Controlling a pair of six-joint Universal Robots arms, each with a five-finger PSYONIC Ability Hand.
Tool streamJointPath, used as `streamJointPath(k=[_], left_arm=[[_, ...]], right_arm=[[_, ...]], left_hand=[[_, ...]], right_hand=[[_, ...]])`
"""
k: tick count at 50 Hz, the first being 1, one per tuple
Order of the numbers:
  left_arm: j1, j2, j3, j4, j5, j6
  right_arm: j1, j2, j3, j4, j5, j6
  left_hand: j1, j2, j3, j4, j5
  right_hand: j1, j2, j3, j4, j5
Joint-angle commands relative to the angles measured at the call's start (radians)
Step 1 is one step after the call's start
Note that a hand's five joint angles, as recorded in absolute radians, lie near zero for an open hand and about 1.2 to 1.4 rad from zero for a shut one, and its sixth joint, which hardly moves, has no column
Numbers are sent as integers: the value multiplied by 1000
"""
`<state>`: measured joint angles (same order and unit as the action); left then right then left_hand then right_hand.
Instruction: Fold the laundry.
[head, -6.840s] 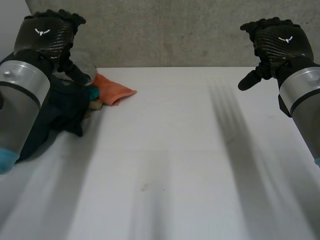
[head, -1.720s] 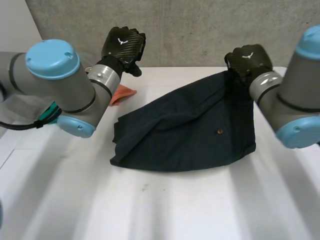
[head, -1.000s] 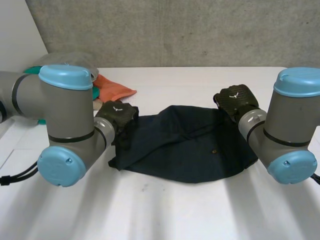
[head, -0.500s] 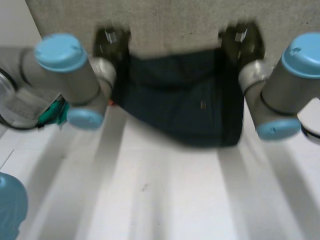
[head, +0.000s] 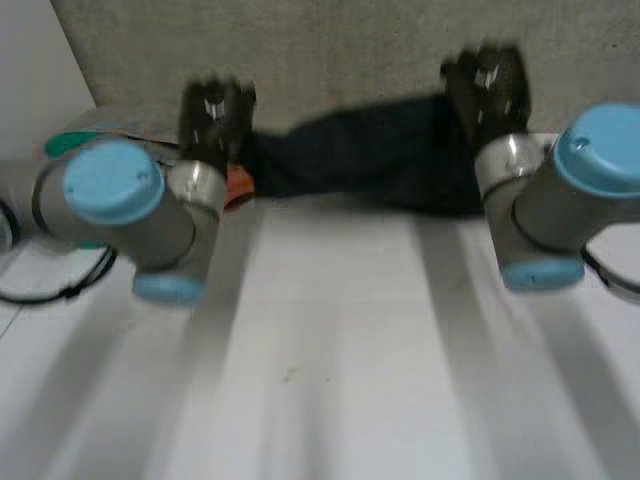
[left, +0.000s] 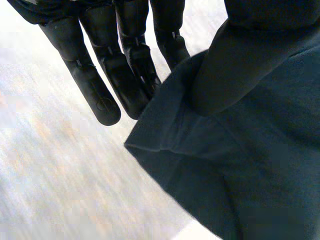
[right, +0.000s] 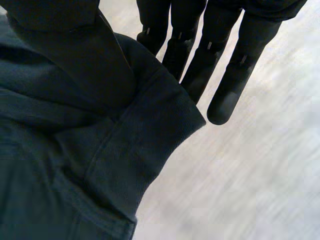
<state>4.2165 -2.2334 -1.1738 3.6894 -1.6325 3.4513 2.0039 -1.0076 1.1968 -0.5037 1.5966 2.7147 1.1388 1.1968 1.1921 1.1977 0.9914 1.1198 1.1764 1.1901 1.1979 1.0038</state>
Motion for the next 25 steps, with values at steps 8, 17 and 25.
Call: streamJointPath(k=[8,17,25], left_arm=[[-29,372,-587,-373,16,163],[-62,601,-731,-820,155,443],[-128,689,-741,-1108,264,511]], right_arm=[[-37,-52,249,776,-47,-191],[-68,-299,446,988,-47,-429],[-91,-443,564,1039,-58,-484]], left_hand=[[257,199,204,199,230],[257,199,204,199,230],[257,199,204,199,230]], right_hand=[[276,220,206,198,218],[276,220,206,198,218],[276,220,206,198,218]])
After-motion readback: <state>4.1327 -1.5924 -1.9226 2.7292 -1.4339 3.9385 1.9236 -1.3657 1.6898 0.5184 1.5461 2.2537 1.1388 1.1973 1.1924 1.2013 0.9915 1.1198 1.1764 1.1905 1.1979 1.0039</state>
